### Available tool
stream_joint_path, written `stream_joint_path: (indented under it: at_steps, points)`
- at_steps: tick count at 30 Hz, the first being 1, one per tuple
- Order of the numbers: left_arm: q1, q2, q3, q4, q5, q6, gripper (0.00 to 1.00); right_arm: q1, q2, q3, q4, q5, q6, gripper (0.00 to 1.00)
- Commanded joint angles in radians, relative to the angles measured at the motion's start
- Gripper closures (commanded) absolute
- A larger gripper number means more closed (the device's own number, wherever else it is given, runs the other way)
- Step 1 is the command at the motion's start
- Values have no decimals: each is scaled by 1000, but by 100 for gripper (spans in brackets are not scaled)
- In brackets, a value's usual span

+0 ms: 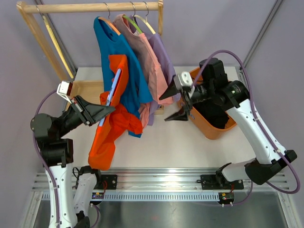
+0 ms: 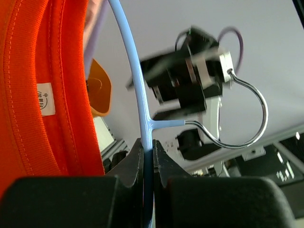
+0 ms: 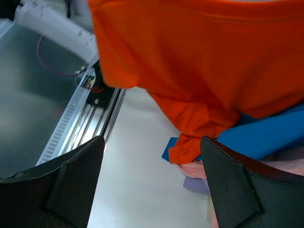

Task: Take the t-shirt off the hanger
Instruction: Grab a hanger with a tshirt on it with the left arm

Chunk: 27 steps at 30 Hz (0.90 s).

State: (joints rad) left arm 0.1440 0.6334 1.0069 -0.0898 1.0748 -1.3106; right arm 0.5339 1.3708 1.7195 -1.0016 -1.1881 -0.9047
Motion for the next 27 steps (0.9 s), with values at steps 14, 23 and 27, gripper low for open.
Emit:
stream_joint_path:
  at_steps: [14,23,27]
  points:
    - [-14,-118,-44,387,102,-82,100,267,123,225,566,791,1332,20]
    - [-38,-107,-40,397,85,-79,100,317,168,273,577,829,1382,22]
    - [-43,-113,-40,397,74,-79,100,328,204,314,572,832,1388,22]
